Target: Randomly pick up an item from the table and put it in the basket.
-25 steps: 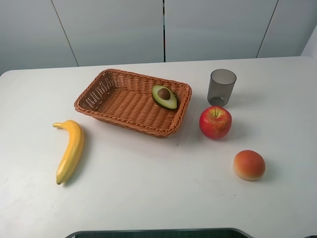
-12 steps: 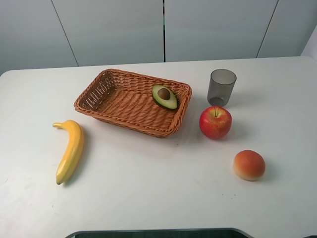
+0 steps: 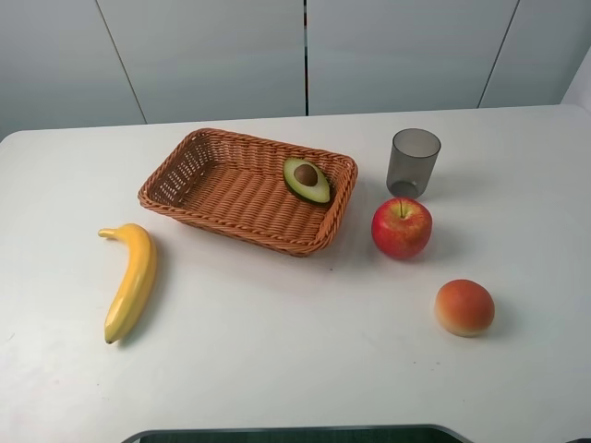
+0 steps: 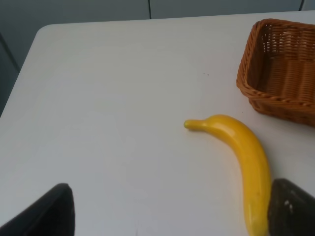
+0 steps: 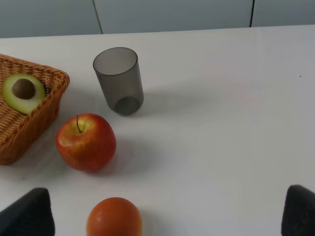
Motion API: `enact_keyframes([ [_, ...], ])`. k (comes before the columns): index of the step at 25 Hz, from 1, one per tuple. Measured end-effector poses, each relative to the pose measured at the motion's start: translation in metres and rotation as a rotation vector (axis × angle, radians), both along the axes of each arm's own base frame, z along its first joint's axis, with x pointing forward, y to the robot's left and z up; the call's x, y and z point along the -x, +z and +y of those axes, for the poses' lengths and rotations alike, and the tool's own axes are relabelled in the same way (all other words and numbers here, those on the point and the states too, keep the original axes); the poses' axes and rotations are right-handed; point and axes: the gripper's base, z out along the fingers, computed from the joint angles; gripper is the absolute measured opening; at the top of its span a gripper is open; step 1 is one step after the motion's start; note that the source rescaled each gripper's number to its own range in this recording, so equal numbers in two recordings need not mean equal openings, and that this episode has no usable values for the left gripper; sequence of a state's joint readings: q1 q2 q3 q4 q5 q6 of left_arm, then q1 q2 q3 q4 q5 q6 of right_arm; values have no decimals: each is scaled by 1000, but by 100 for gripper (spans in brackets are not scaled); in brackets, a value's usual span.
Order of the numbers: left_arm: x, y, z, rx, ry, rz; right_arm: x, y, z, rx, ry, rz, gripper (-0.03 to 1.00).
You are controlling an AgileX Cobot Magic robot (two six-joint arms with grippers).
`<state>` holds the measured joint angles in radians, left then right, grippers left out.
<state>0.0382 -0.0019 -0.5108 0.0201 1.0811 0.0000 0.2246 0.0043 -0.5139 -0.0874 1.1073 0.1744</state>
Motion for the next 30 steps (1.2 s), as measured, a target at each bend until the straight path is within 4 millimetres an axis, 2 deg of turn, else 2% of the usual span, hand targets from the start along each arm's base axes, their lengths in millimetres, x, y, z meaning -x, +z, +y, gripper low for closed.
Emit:
enact_keyframes([
  [7,0,0,0,0,0,0,2,0,1,9,-162,-5,100],
  [30,0,0,0,0,0,0,2,0,1,9,-169,-7,100],
])
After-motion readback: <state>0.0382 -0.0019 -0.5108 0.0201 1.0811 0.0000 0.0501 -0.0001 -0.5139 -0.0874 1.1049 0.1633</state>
